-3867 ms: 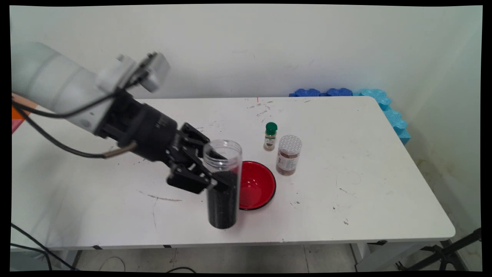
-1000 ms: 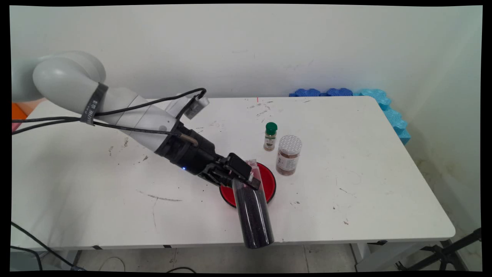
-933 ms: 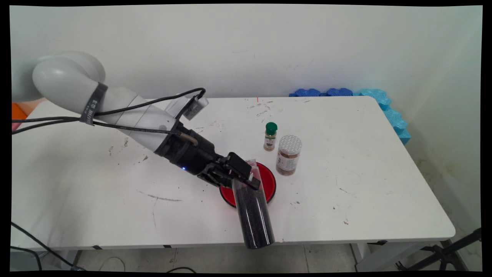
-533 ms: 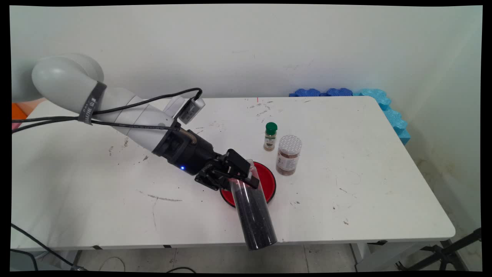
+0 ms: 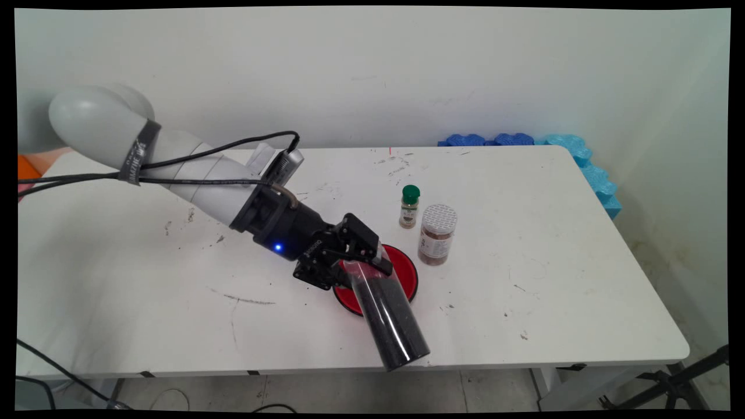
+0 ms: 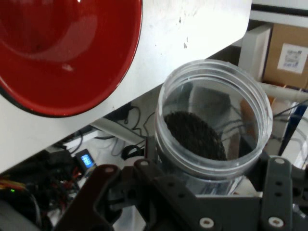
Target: Pour the black seasoning powder in the red bowl
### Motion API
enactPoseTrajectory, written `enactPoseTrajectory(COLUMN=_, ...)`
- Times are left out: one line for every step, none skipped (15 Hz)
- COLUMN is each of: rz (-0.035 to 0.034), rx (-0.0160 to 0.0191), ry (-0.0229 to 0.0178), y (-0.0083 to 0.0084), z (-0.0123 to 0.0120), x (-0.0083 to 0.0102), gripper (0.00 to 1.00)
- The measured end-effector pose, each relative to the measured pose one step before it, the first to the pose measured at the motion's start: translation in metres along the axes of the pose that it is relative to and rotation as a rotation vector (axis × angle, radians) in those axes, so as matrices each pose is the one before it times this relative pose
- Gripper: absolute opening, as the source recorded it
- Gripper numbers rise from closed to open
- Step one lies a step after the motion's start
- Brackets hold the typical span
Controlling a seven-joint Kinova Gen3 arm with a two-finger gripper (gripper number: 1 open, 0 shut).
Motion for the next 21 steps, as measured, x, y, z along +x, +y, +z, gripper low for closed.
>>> enactPoseTrajectory(rz=-0.0176, rx=-0.00253, ry=0.00112, y=-0.00028, z=-0.00021, x=0.0007, gripper=0.0)
enactPoseTrajectory(rz=-0.02635, rx=-0.00325, ry=0.00149, y=-0.00054, z=-0.00024, x=0.00095, gripper=0.0)
enactPoseTrajectory(rz=-0.03029, rx=-0.00384, ry=0.00159, y=-0.00037, z=-0.00021, x=0.00106, gripper=0.0)
enactPoseTrajectory(rz=-0.03362, rx=-0.00433, ry=0.00188, y=-0.00029, z=0.00004, x=0.00086, gripper=0.0)
enactPoseTrajectory(rz=-0.02907, rx=-0.00423, ry=0.00231, y=-0.00009, z=0.00001, x=0.00084, gripper=0.0)
enactPoseTrajectory(rz=-0.01934, rx=-0.0029, ry=0.00165, y=0.00002, z=0.0001, x=0.00063, gripper=0.0)
enactPoseTrajectory(rz=-0.02757, rx=-0.00402, ry=0.0019, y=0.00008, z=0.00024, x=0.00084, gripper=0.0)
enactPoseTrajectory(rz=-0.01758, rx=-0.00271, ry=0.00079, y=0.00008, z=0.00017, x=0.00049, gripper=0.0)
enactPoseTrajectory(rz=-0.02587, rx=-0.00402, ry=0.00094, y=0.00001, z=0.00016, x=0.00063, gripper=0.0)
enactPoseTrajectory(rz=-0.01728, rx=-0.00258, ry=-0.00013, y=0.00015, z=0.00024, x=0.0004, gripper=0.0)
enactPoseTrajectory(rz=-0.02456, rx=-0.0037, ry=-0.00011, y=0.00009, z=0.00027, x=0.00044, gripper=0.0)
enactPoseTrajectory(rz=-0.02716, rx=-0.00409, ry=-0.00049, y=-0.00008, z=0.00029, x=0.0005, gripper=0.0)
enactPoseTrajectory(rz=-0.02579, rx=-0.00425, ry=-0.00145, y=0.00005, z=0.00038, x=0.00039, gripper=0.0)
enactPoseTrajectory(rz=-0.0201, rx=-0.00323, ry=-0.00119, y=0.0, z=0.00031, x=0.00028, gripper=0.0)
enactPoseTrajectory(rz=-0.01341, rx=-0.00223, ry=-0.00099, y=-0.00001, z=0.00029, x=0.00021, gripper=0.0)
enactPoseTrajectory(rz=-0.02065, rx=-0.00356, ry=-0.0017, y=0.00008, z=0.00045, x=0.00027, gripper=0.0)
enactPoseTrajectory(rz=-0.01457, rx=-0.0028, ry=-0.00111, y=0.00013, z=0.00029, x=0.00021, gripper=0.0)
enactPoseTrajectory(rz=-0.02151, rx=-0.00406, ry=-0.0025, y=0.00036, z=0.00063, x=0.00026, gripper=0.0)
enactPoseTrajectory(rz=-0.02383, rx=-0.00514, ry=-0.00245, y=0.00051, z=0.00055, x=0.00038, gripper=0.0)
enactPoseTrajectory(rz=-0.02142, rx=-0.00474, ry=-0.00258, y=0.00053, z=0.0006, x=0.0004, gripper=0.0)
enactPoseTrajectory(rz=-0.01692, rx=-0.0038, ry=-0.00221, y=0.00039, z=0.00052, x=0.00032, gripper=0.0)
